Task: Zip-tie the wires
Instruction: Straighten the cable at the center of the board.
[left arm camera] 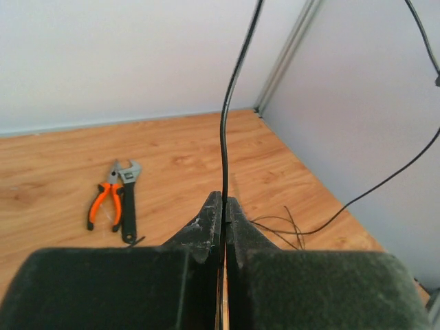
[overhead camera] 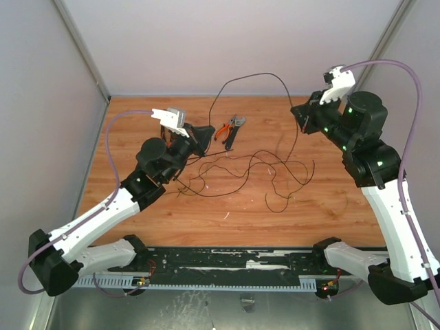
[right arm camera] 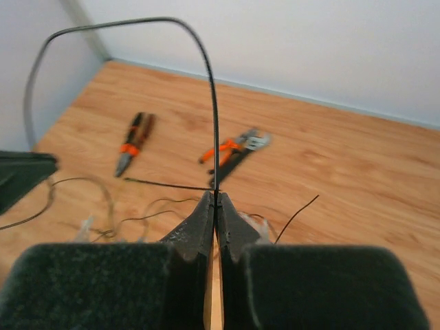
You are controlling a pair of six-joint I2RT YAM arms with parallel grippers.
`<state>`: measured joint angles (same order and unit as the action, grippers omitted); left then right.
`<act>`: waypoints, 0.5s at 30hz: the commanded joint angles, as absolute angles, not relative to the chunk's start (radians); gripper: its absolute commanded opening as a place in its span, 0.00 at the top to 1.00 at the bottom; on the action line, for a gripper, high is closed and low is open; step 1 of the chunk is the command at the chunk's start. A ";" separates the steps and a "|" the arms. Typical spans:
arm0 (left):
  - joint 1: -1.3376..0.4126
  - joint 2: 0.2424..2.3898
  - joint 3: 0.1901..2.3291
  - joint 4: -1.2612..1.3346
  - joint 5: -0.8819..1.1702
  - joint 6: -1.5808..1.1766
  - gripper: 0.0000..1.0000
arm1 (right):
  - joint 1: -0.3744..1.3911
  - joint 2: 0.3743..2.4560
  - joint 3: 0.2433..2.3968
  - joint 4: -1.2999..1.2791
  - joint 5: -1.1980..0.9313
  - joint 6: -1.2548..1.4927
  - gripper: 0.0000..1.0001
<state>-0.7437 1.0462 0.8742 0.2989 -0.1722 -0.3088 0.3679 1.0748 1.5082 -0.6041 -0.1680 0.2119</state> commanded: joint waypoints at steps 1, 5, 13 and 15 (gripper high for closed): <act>-0.756 1.050 0.907 0.197 -0.232 -0.250 1.00 | 0.359 1.053 1.570 -0.708 0.162 0.134 1.00; -0.783 1.106 0.943 0.190 -0.204 -0.244 1.00 | 0.359 1.050 1.575 -0.739 0.342 0.114 1.00; -0.802 1.158 0.934 0.165 -0.219 -0.267 1.00 | 0.359 1.057 1.555 -0.828 0.346 0.129 1.00; -0.801 1.150 0.919 0.116 -0.220 -0.267 1.00 | 0.360 1.066 1.532 -0.850 0.325 0.143 1.00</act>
<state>-0.7963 1.1698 0.9287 0.1623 -0.2028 -0.2649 0.3634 1.0599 1.5471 -0.7864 0.3187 0.1295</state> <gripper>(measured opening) 0.027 0.006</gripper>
